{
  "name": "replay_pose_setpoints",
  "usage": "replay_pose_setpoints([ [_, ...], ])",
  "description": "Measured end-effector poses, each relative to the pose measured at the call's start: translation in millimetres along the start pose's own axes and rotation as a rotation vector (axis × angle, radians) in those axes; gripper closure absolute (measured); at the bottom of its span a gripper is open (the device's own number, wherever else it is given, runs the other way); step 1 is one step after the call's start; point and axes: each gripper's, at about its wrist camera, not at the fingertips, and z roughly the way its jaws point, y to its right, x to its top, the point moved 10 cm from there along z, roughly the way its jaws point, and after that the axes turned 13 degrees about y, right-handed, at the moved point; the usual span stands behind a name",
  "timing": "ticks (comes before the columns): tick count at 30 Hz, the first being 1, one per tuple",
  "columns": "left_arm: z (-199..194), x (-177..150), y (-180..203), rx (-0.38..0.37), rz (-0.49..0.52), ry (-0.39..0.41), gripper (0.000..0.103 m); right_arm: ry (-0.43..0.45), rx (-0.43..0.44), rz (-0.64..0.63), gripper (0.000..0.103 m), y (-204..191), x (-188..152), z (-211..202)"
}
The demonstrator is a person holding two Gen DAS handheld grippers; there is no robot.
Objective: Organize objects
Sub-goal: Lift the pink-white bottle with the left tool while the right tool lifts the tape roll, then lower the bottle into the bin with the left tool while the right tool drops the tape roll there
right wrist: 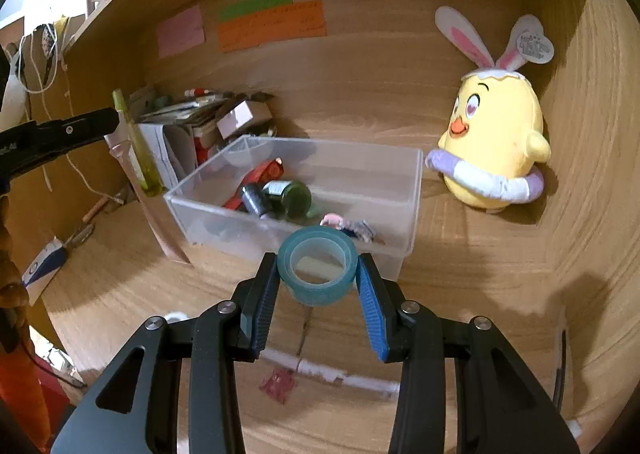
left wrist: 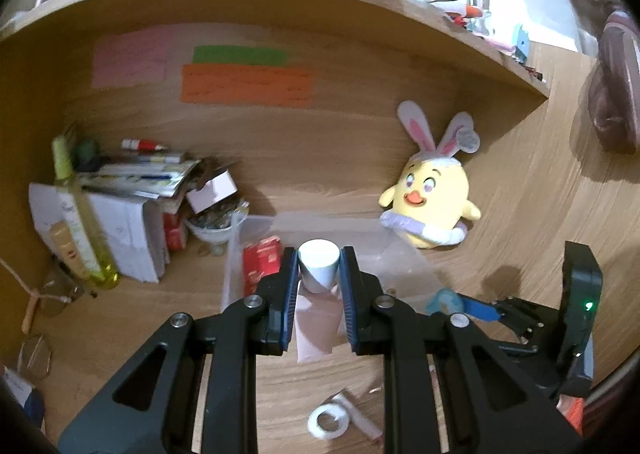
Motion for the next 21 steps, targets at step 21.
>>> replay_pose_setpoints([
  [21, 65, 17, 2, 0.013, -0.016, -0.01, 0.083, -0.006, -0.016, -0.029, 0.067, 8, 32, 50],
])
